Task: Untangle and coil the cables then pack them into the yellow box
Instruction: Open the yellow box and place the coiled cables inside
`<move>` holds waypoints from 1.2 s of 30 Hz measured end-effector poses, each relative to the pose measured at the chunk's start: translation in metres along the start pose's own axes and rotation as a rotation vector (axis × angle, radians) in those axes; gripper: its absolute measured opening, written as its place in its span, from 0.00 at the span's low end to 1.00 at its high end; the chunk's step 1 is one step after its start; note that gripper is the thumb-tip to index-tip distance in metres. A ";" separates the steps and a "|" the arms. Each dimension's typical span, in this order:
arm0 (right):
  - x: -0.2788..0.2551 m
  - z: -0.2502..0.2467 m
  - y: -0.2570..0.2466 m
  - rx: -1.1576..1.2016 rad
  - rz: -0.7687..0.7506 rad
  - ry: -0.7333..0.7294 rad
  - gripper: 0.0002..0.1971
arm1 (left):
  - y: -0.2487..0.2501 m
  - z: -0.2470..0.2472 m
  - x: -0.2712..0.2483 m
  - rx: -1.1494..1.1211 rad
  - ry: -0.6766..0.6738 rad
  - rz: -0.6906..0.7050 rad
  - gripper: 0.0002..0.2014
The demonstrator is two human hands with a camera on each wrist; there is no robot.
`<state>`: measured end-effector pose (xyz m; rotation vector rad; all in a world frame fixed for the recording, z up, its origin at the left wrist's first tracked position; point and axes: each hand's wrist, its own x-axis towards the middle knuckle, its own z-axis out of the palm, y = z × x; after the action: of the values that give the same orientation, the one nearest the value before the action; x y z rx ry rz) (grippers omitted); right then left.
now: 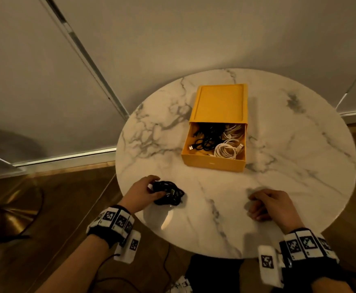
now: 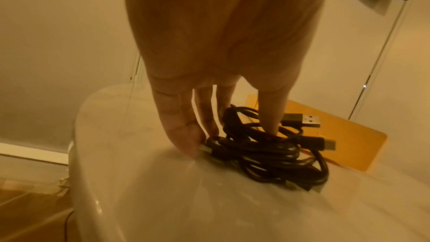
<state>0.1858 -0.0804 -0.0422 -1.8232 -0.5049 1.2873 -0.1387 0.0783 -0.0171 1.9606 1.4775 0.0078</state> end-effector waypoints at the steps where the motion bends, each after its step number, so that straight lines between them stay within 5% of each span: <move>1: 0.000 0.000 0.001 0.004 -0.001 0.007 0.11 | 0.000 0.005 -0.002 -0.018 0.022 -0.007 0.25; 9: 0.000 0.003 0.003 0.028 0.018 0.032 0.10 | 0.012 0.011 -0.005 0.025 -0.130 -0.098 0.15; 22: 0.002 0.003 0.003 0.072 0.013 0.036 0.10 | 0.046 -0.011 0.011 -0.214 -0.081 -0.115 0.06; 31: 0.002 0.002 0.003 0.060 -0.009 0.020 0.11 | 0.126 -0.065 0.047 -0.426 -0.088 0.026 0.07; 36: 0.003 0.001 0.003 0.042 -0.015 0.023 0.11 | 0.183 -0.056 0.093 -0.472 -0.125 0.011 0.05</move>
<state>0.1854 -0.0797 -0.0464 -1.7943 -0.4744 1.2568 0.0290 0.1623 0.0845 1.5572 1.2480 0.2157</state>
